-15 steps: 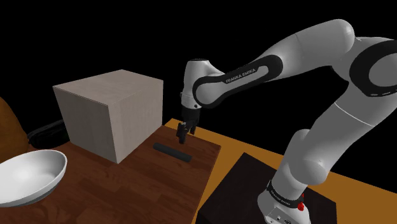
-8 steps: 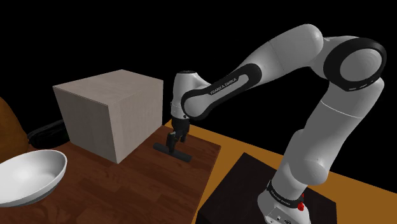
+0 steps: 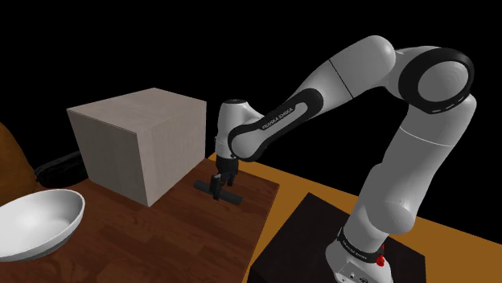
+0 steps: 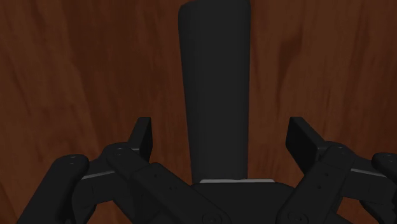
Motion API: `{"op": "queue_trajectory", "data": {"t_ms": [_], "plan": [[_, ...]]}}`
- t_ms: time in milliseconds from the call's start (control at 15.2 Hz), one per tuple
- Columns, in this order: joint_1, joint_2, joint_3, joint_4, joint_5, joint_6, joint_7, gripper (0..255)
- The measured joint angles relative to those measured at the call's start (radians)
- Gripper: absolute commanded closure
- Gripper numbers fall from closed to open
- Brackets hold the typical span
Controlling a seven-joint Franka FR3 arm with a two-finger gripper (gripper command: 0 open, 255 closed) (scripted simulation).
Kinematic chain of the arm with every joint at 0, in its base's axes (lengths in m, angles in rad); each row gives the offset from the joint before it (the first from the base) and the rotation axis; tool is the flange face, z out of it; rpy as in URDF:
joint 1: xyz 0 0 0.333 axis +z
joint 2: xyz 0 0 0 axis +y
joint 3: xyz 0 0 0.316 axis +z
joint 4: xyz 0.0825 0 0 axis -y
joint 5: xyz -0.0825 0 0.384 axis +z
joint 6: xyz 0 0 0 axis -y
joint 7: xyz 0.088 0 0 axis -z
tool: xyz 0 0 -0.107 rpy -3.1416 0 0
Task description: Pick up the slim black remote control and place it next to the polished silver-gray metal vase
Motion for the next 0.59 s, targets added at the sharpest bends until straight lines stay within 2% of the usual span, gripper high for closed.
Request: {"op": "queue_trajectory", "data": {"t_ms": [198, 264, 594], "plan": [[0.0, 0.001, 0.0, 0.0, 0.0, 0.001, 0.0, 0], [0.0, 0.001, 0.0, 0.0, 0.0, 0.001, 0.0, 255], [-0.002, -0.001, -0.002, 0.003, -0.002, 0.0, 0.002, 255]]}}
